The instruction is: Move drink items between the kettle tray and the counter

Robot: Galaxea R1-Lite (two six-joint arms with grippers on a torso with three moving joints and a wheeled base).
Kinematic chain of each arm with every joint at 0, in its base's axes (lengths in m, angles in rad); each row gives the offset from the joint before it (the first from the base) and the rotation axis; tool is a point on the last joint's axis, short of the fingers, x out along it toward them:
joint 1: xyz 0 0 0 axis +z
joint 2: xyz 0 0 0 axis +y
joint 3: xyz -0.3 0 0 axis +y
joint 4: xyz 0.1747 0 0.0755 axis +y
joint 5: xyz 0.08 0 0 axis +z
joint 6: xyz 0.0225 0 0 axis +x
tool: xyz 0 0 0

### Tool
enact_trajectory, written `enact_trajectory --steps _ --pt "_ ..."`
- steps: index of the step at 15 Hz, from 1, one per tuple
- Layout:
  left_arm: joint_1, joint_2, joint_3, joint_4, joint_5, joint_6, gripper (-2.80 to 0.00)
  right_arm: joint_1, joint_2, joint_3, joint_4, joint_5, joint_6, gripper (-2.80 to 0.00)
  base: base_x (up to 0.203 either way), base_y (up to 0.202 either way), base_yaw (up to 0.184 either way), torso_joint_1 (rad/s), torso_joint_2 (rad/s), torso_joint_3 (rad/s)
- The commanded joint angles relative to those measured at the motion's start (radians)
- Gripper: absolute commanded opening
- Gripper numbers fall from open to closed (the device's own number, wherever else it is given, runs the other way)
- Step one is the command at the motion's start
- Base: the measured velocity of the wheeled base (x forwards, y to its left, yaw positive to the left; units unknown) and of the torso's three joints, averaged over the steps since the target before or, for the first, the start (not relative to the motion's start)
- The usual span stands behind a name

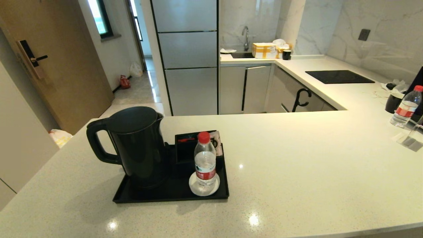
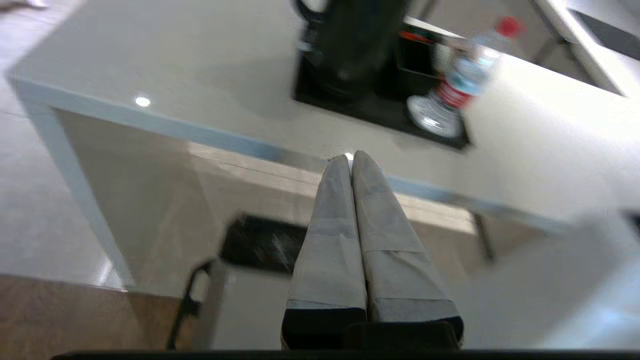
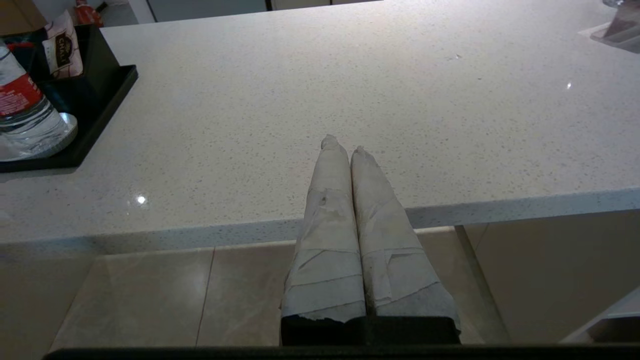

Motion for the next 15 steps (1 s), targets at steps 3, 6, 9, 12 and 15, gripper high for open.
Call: enact_trajectory --steps 3,6,9,12,15 --pt "-0.005 -0.043 0.392 -0.49 0.148 0.048 -2.8 0.0 0.002 0.0 0.001 0.0 0.0 -2.8 0.0 0.0 0.0 0.0 0.0 0.0" --pt "-0.006 -0.043 0.697 -0.855 0.183 0.155 -2.8 0.0 0.002 0.0 0.001 0.0 0.0 -2.8 0.0 0.0 0.0 0.0 0.0 0.0" --pt "-0.006 -0.043 0.87 -1.118 0.191 0.271 -2.8 0.0 0.002 0.0 0.001 0.0 0.0 -2.8 0.0 0.0 0.0 0.0 0.0 0.0" --pt "-0.006 -0.044 1.023 -1.241 0.072 0.326 -2.8 0.0 0.002 0.0 0.001 0.0 -0.001 -2.8 0.0 0.0 0.0 0.0 0.0 0.0" --pt "-0.007 -0.044 1.068 -1.217 0.005 0.342 -2.8 0.0 0.002 0.0 0.001 0.0 -0.001 -2.8 0.0 0.0 0.0 0.0 0.0 0.0"
